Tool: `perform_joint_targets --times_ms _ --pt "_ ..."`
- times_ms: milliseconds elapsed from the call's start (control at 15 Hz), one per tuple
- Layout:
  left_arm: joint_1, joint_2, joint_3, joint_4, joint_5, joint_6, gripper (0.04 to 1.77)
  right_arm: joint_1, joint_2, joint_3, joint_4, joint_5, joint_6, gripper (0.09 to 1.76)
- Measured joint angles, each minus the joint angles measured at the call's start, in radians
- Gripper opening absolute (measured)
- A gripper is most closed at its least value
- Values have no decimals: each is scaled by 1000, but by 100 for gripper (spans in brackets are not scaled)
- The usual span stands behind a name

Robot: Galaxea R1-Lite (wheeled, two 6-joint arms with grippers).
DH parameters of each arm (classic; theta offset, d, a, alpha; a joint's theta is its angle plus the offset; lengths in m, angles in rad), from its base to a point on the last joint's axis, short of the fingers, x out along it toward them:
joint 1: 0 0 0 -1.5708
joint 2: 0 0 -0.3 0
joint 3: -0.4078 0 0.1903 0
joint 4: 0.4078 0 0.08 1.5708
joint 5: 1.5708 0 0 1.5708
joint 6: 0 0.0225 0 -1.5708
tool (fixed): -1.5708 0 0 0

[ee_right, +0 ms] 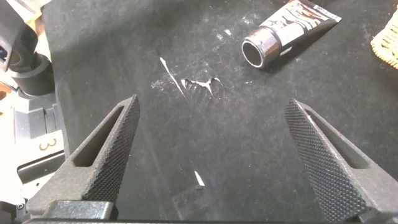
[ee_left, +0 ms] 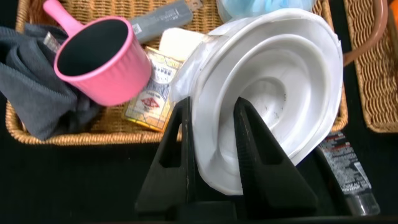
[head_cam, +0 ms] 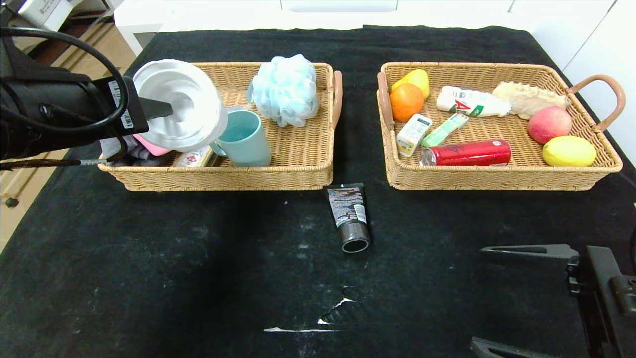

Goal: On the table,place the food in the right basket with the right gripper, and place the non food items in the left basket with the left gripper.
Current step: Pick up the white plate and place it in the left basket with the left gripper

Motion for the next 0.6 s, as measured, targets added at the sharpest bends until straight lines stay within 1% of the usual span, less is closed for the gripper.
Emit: perform_joint_targets --times_ms 200,400,600 --pt "43 56 -73 -3 -12 -1 48 0 3 0 0 0 0 171" --pt "66 119 -127 -80 -15 -2 48 0 4 0 0 0 0 171" --pt "81 180 -166 -110 -14 -2 48 0 5 1 0 0 0 171"
